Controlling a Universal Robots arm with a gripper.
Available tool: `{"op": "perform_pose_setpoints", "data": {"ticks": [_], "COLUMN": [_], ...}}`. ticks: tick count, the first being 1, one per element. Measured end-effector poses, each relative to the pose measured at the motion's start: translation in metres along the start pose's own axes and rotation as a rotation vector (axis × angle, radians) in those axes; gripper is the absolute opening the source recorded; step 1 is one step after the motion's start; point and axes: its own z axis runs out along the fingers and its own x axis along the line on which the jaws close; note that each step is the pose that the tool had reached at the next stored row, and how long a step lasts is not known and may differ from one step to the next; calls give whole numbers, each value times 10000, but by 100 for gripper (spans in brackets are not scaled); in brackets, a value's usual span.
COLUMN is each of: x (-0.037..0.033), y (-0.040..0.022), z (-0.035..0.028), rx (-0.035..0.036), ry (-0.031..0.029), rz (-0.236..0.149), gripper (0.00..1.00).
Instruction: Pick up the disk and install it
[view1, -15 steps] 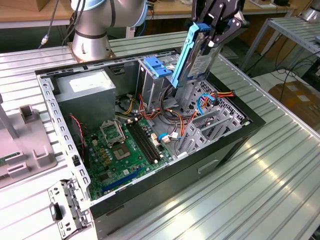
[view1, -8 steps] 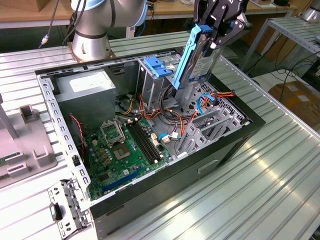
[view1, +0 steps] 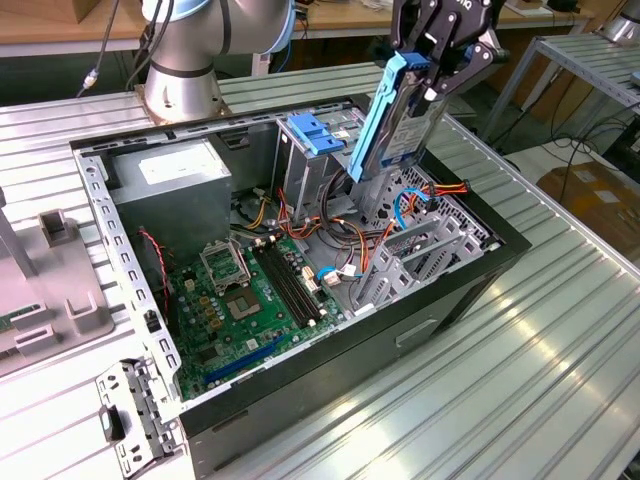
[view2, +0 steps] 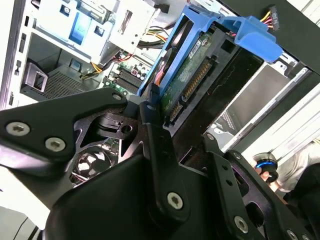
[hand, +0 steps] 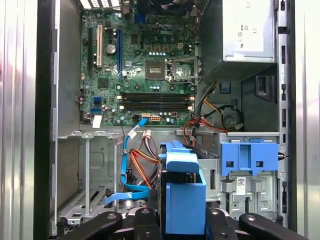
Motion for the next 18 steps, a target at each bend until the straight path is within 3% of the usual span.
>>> {"op": "perform_pose_setpoints", "data": {"ticks": [18], "x": [284], "y": [0], "z": [-15], "rx": [0], "ry": [1], "rz": [1], "gripper": [36]}}
